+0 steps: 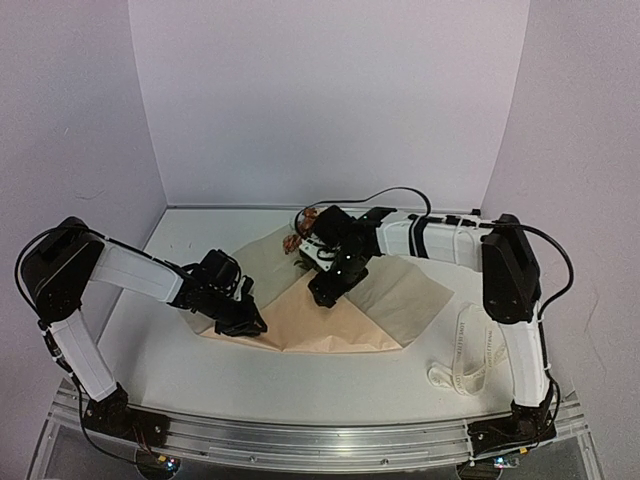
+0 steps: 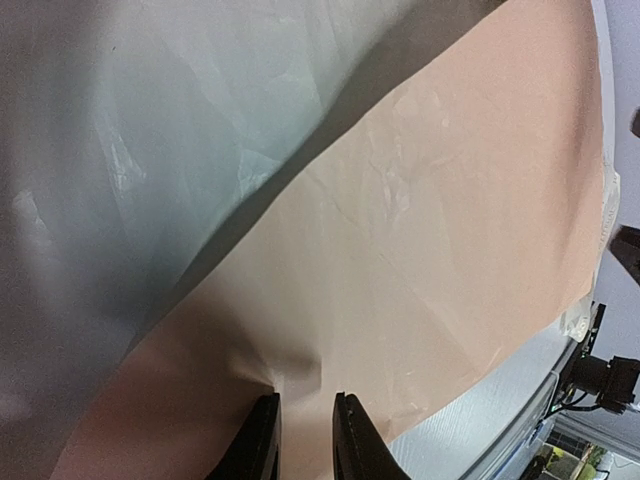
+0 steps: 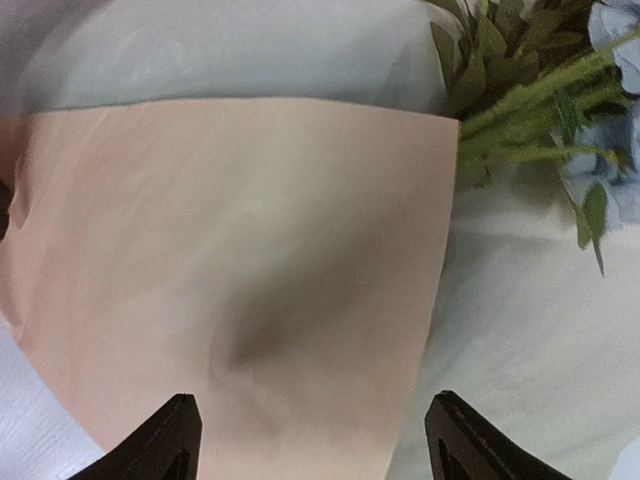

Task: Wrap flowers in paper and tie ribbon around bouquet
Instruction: Press the fold line of the 1/4-folded wrapping paper.

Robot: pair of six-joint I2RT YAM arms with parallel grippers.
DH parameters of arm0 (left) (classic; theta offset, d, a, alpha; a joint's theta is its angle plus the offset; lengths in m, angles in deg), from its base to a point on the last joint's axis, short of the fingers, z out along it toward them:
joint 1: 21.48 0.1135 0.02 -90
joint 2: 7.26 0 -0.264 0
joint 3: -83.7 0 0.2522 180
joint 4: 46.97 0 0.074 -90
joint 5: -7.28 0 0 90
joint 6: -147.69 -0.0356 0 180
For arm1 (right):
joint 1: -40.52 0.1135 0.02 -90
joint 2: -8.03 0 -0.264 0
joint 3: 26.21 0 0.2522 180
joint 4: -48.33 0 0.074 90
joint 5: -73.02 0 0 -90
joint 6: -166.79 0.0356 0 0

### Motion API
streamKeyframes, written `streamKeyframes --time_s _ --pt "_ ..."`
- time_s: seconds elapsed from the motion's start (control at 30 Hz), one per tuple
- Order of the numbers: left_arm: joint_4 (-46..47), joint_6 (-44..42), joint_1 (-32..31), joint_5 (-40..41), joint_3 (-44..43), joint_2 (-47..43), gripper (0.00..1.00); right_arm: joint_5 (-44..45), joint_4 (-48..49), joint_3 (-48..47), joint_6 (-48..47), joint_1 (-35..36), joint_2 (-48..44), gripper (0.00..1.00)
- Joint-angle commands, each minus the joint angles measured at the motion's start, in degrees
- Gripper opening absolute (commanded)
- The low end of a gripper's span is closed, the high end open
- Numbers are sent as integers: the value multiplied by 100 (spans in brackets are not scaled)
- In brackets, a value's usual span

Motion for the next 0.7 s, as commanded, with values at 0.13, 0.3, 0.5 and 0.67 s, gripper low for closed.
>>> streamKeyframes --time_s 0.13,0.3,0.5,0.67 --pt "-81 51 -17 240 -153 82 20 -910 -994 626 2209 -22 -1745 67" --pt "-84 43 -14 243 -172 80 20 -1867 -969 1144 3503 -21 -1737 30" --pt "-98 33 -16 253 -142 69 20 -1765 -76 2410 4174 -19 -1849 14" --pt "-101 17 -16 265 -96 24 20 -1297 368 3084 4187 -18 -1847 11"
